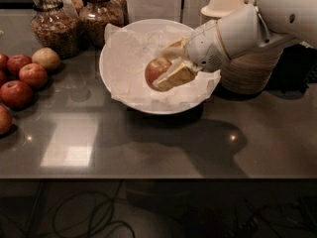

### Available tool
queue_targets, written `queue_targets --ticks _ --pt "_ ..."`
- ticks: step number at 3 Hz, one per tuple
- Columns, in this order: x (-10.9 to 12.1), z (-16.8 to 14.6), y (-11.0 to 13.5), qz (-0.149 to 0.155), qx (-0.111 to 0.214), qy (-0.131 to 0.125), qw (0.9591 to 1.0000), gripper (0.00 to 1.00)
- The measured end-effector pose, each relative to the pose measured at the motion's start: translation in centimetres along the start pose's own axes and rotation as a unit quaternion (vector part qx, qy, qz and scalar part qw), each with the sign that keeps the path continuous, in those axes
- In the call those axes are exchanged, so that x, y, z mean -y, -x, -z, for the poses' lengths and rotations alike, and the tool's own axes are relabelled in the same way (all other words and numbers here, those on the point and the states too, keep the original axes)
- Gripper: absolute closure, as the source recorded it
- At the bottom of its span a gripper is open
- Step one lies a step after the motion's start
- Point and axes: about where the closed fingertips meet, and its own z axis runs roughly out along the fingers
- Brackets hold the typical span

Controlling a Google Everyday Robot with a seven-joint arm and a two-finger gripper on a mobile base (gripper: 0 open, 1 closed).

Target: Pick apple from white bowl

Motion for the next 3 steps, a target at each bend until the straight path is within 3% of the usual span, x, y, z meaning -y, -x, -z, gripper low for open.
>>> queue_targets --ticks 1,2,3 --pt "1.1 2.6 2.3 0.023 0.004 -0.016 0.9996 1.00" --pt "3.7 5.9 4.4 0.036 0.008 -0.034 0.9987 1.00" --pt "4.4 7.2 5.8 0.048 0.015 -0.049 0.9975 1.00"
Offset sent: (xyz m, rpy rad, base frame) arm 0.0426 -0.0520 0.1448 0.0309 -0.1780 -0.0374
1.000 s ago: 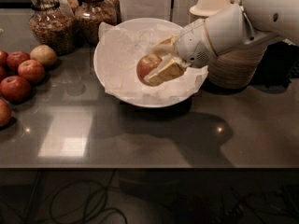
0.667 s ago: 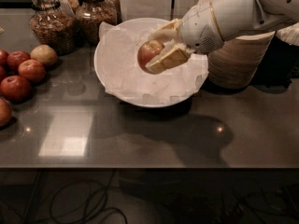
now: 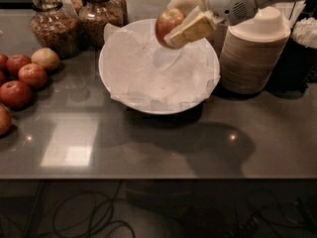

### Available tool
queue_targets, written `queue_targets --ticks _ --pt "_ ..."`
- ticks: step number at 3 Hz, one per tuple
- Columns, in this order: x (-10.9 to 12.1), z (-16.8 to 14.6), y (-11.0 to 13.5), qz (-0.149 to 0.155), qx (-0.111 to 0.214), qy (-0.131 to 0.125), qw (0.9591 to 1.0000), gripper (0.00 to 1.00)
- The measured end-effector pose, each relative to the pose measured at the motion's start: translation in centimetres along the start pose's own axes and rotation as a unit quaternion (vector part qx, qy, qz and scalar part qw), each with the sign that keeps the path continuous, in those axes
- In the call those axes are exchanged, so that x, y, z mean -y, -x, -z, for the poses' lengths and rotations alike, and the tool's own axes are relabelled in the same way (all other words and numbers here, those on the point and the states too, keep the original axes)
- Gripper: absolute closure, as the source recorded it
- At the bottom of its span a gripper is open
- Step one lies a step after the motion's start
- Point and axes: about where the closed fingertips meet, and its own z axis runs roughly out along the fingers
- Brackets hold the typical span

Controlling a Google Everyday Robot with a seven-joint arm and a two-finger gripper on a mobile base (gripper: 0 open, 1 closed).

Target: Pick apple from white bowl

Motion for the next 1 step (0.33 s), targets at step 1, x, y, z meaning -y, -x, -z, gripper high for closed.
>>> queue_targets --ticks 1 --pt "-0.06 -0.08 -0.04 0.000 0.000 0.001 1.0000 1.00"
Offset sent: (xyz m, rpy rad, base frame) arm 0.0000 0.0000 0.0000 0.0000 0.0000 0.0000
